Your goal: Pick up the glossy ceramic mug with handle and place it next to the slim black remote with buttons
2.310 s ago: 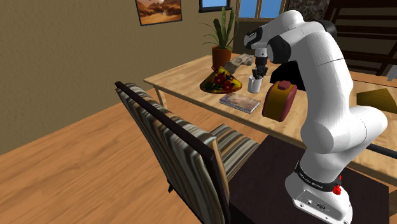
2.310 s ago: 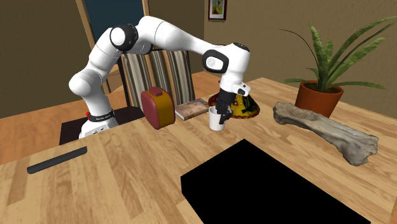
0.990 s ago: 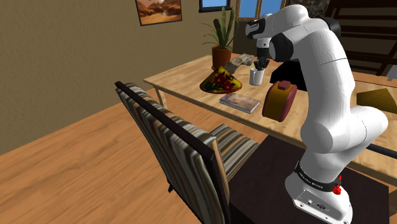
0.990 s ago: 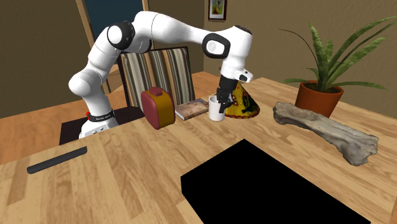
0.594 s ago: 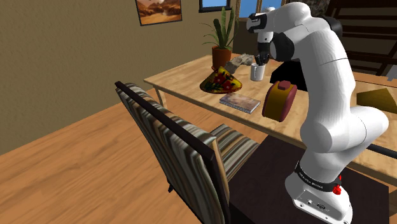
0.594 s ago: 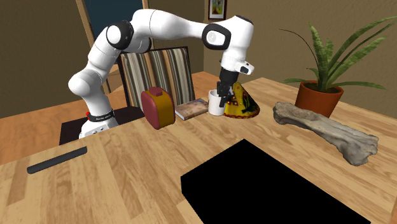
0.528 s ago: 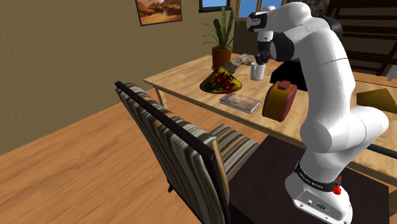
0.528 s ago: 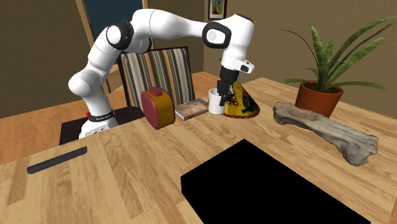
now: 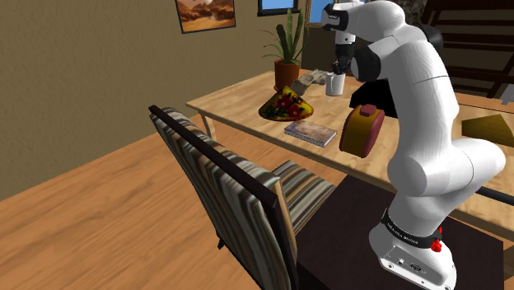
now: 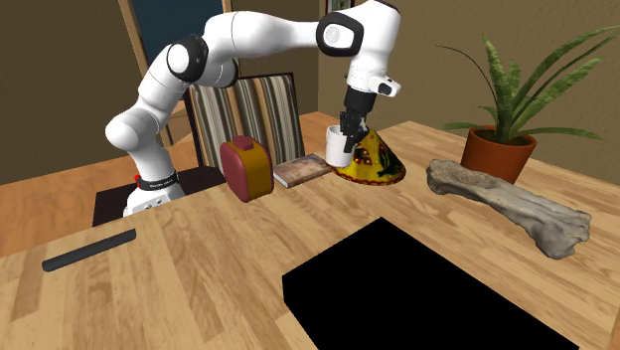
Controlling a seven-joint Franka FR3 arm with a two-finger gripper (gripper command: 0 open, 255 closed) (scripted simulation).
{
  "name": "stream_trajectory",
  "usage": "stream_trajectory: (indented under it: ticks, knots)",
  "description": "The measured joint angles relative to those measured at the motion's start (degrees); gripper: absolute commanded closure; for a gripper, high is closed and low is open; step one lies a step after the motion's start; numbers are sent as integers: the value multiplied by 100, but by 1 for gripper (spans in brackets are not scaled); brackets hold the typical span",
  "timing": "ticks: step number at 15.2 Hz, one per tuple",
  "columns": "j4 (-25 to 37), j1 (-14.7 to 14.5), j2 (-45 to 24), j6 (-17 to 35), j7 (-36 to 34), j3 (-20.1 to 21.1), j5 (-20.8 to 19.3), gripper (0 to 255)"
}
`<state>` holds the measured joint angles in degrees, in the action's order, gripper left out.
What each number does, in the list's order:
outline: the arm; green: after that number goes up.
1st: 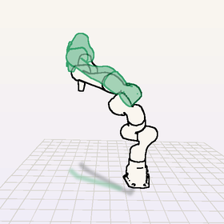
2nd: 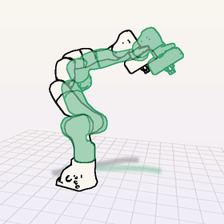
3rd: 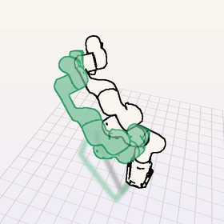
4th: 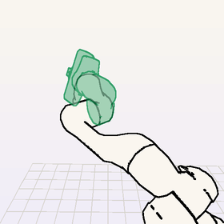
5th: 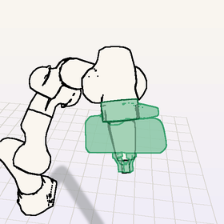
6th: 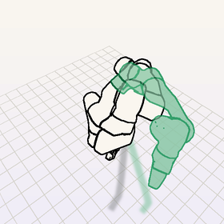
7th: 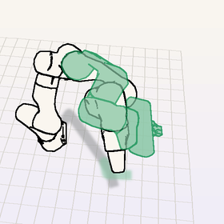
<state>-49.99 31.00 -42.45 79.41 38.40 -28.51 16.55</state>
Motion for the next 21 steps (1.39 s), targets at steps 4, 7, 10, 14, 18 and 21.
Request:
stream_trajectory:
  ticks: [4, 7, 10, 14, 18, 21]
  knots:
    - [758, 206, -232, -485, -70, 55, 70, 255]
    - [1165, 302, -341, -844, -69, 24, 111, 255]
    - [-873, -288, 821, 7, 234, -315, -216, 255]
    - [-2623, -718, 1932, 691, 419, -561, -677, 255]
    - [-3782, -907, 2787, 1101, 526, -737, -1113, 255]
    - [-4623, -1019, 3529, 1334, 529, -845, -1533, 255]
